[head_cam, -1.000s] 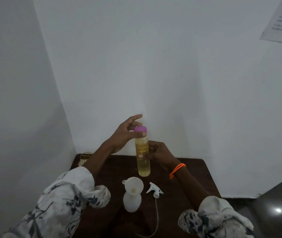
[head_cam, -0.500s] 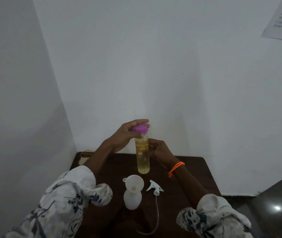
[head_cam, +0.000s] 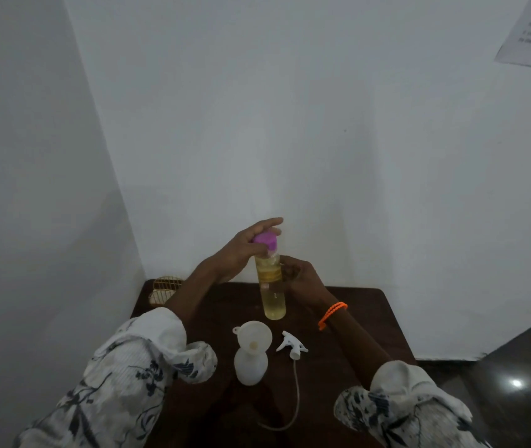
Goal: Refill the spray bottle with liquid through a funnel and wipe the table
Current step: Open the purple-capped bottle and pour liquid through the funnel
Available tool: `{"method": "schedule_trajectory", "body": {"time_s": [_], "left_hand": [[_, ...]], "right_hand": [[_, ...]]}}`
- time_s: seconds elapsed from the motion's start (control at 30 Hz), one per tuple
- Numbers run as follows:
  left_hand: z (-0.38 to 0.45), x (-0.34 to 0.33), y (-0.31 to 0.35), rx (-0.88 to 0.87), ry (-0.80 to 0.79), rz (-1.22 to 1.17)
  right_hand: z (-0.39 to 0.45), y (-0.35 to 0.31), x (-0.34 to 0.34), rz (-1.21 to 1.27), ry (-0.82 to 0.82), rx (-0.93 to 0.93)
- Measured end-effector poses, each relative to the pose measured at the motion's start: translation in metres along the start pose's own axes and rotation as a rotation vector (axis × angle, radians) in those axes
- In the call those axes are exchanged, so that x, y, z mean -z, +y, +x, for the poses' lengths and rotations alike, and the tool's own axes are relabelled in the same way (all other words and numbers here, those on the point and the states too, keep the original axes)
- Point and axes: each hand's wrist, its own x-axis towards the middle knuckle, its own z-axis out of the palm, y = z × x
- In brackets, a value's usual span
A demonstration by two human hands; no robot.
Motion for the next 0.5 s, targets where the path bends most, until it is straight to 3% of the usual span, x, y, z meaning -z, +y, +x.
{"method": "schedule_trajectory", "body": {"time_s": [0.07,0.27,0.5], "left_hand": [[-0.001,0.007,-0.002,0.001,-0.041,-0.048],[0.000,0.003,-0.011,-0.035,0.228,0.055],[-0.008,-0.017,0.004,-0.053,0.379,0.084]], "right_hand": [[0.000,0.004,0.003,-0.019,0.002,0.001],[-0.002,0.009,0.003,-0.051,0.010,0.011],[-0.014,-0.001,0.004,-0.072,0.029,0.034]]}}
